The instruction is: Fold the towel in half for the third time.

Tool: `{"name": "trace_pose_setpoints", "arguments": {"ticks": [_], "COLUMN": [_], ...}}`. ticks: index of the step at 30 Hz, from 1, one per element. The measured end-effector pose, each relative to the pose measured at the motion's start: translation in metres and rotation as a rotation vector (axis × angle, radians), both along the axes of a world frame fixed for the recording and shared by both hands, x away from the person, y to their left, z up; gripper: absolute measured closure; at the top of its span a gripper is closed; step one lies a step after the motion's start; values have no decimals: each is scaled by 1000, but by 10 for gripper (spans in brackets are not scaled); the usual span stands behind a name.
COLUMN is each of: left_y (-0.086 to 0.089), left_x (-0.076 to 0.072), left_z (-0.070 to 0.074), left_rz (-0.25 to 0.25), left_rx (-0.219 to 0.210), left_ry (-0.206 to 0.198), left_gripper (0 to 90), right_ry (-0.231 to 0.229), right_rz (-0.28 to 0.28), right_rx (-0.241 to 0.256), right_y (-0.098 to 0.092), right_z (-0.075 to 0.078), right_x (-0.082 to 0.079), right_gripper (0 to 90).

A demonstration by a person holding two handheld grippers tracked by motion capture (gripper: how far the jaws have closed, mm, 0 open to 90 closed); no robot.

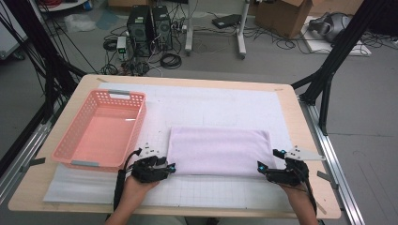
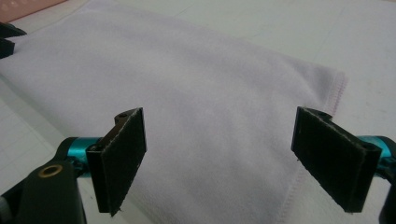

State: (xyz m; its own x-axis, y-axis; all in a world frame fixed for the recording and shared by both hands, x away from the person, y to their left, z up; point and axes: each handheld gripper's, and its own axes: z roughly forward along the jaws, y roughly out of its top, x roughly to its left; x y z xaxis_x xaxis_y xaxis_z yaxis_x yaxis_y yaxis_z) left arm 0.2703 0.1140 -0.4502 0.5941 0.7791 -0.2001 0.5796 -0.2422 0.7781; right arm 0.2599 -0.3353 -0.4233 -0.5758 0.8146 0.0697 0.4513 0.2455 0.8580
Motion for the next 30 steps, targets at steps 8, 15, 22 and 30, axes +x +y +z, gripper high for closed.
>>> {"name": "trace_pose_setpoints", "arguments": {"ticks": [8, 15, 22, 30], "left_y": [-3, -7, -6, -3], "left_x": [-1, -2, 0, 2], "left_z": [-2, -2, -1, -1], "left_rz": [-5, 15, 33, 35], "left_rx": [0, -22, -43, -66], "left_ry": [-16, 6, 42, 64], "left_gripper": [659, 750, 762, 762], "right_ry": [0, 7, 32, 43], "right_rz": [20, 88, 156, 230], "right_rx": [31, 33, 21, -5], "right_y": [8, 30, 68, 108], "right_z": [7, 10, 14, 26], "right_x": [10, 27, 54, 83], "right_gripper": [168, 169, 171, 209]}}
